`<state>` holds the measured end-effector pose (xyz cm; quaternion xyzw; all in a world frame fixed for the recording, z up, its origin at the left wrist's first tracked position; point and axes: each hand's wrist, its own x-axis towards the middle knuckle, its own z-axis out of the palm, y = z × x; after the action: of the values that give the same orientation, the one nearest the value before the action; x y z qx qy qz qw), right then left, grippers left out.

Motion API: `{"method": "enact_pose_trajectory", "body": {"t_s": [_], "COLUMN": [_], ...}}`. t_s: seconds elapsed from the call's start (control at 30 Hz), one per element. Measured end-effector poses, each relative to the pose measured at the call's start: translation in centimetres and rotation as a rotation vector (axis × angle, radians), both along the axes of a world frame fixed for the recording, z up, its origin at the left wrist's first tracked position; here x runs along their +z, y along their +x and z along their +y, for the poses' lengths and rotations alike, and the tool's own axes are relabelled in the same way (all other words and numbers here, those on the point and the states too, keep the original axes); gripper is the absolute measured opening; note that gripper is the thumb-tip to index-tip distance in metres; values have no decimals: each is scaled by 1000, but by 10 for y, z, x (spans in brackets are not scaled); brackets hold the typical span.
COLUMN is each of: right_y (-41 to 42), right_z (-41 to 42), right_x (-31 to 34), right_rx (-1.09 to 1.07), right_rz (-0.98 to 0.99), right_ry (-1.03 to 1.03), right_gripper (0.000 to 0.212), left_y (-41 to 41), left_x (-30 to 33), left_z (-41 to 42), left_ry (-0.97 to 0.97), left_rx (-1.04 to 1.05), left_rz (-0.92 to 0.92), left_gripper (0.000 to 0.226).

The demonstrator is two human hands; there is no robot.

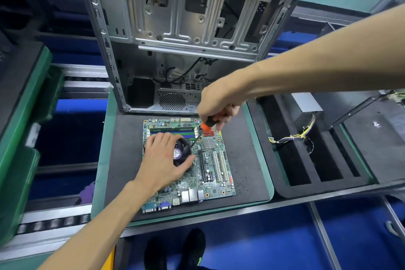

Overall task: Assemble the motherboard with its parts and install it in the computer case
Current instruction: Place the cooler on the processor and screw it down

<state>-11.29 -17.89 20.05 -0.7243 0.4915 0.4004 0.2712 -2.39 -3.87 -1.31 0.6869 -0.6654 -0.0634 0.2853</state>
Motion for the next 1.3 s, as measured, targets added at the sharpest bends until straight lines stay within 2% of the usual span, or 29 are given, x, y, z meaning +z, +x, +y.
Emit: {"method": "enact_pose_trajectory", "body": {"t_s": [0.07, 0.1, 0.13, 0.2, 0.27, 0.33, 0.37, 0.43, 0.5, 0.57, 0.63, 0.67, 0.73, 0.83, 0.93, 0.97, 1.1, 1.3], "right_y": [1, -1, -4, -7, -7, -7, -7, -8, -6, -1, 1, -1, -7, -18, -40, -50, -84, -109], "right_z": [-3, -1, 1, 10, 17, 21, 21, 22, 17, 6, -3, -5, -1, 17, 29, 31, 44, 51], "right_x": [3, 5, 6, 9, 10, 10, 8, 3, -3, -5, -1, 0, 2, 5, 15, 19, 26, 2], "right_rx": [141, 283, 484, 1016, 1462, 1619, 1583, 1272, 711, 108, -282, -359, -303, 34, 386, 432, 334, 229], "right_rz": [29, 30, 28, 30, 18, 8, 1, -20, 4, 56, 40, 23, -13, -60, -132, -184, -402, -466], "right_ry": [0, -46, -130, -364, -511, -523, -523, -501, -350, -88, 47, 54, 26, -51, -292, -358, -376, -420], "right_gripper": [28, 27, 23, 15, 15, 12, 15, 25, 26, 31, 30, 28, 23, 24, 24, 22, 13, 14], "left_y": [0, 0, 0, 0, 0, 0, 0, -1, -1, -1, 0, 0, 1, 4, 10, 11, 13, 12], "left_x": [0, 1, 1, 1, 1, 1, 2, 2, 2, 2, 2, 2, 2, 0, -1, -1, -2, 0], "left_z": [0, 0, 0, 0, 0, 0, -1, -1, -2, -1, -1, -1, -1, 1, 3, 2, 1, 1], "left_ry": [6, 6, 5, 2, 2, 4, 4, 4, -4, 0, 13, 15, 15, 32, 52, 68, 108, 122], "left_rx": [1, 2, 3, 4, 7, 9, 11, 8, 6, 6, 2, 1, 1, -31, -86, -104, -130, -124], "left_rz": [-2, -4, -6, -6, -11, -15, -13, -10, -11, -10, -11, -11, -19, -36, -44, -53, -83, -102], "left_gripper": [55, 55, 55, 56, 56, 56, 57, 58, 58, 58, 58, 58, 62, 72, 88, 94, 100, 96]}}
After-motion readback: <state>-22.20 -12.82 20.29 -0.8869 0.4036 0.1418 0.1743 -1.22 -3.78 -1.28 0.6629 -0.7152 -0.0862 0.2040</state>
